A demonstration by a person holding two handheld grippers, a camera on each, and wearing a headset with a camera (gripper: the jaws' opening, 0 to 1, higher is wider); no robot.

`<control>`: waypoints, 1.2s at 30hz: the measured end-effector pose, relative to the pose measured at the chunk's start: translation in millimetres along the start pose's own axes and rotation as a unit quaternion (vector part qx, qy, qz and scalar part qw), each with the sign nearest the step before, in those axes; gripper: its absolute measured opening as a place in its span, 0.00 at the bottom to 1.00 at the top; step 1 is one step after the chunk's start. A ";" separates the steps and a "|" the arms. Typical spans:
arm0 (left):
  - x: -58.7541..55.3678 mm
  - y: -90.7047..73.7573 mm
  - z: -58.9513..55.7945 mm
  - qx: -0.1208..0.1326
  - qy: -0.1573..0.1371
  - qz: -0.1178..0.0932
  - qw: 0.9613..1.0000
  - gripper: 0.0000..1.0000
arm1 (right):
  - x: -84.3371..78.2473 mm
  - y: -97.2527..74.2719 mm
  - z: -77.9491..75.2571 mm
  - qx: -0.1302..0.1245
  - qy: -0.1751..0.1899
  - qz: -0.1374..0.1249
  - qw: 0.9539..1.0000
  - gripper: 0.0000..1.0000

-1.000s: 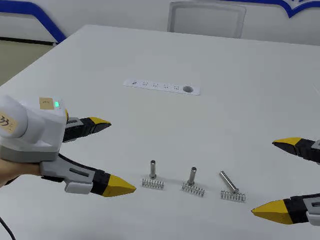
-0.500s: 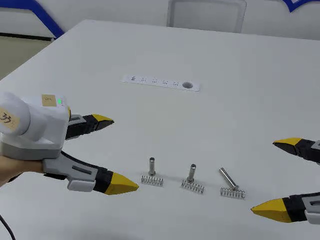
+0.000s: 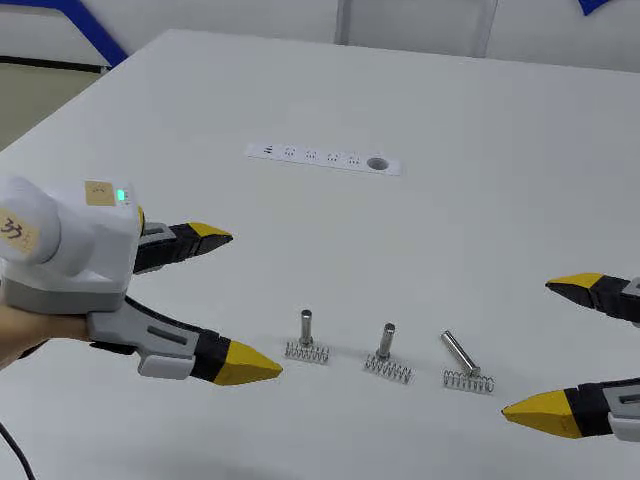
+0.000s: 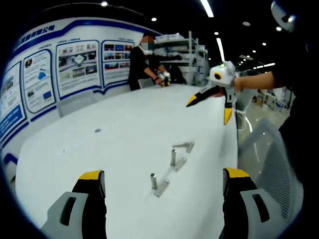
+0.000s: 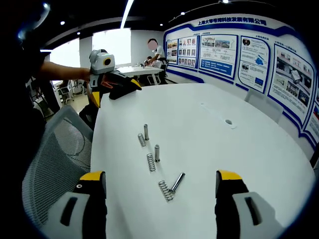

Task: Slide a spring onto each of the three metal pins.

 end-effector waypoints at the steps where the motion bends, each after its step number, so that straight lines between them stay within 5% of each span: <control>1: -0.4 0.1 0.0 0.000 0.000 0.000 1.000 1.00 | -0.4 0.2 0.1 0.000 0.000 0.000 1.000 0.92; 17: -3.7 2.4 -1.4 -0.003 0.001 0.002 1.000 1.00 | -2.6 4.2 -0.9 -0.006 0.017 -0.015 1.000 0.89; 36: -4.9 5.9 -2.1 -0.004 -0.011 -0.006 1.000 1.00 | -9.1 21.4 -1.2 0.008 0.021 -0.004 1.000 0.78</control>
Point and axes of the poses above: the centre of the closed fingertips' face, and the gripper's own axes: y roughly forward along the fingers, z roughly to its left, x roughly out of its top, the point moved 3 cm from there along -y, roughly backward along the fingers, and after that the axes turned 7 degrees about x, right-handed, at the moved point
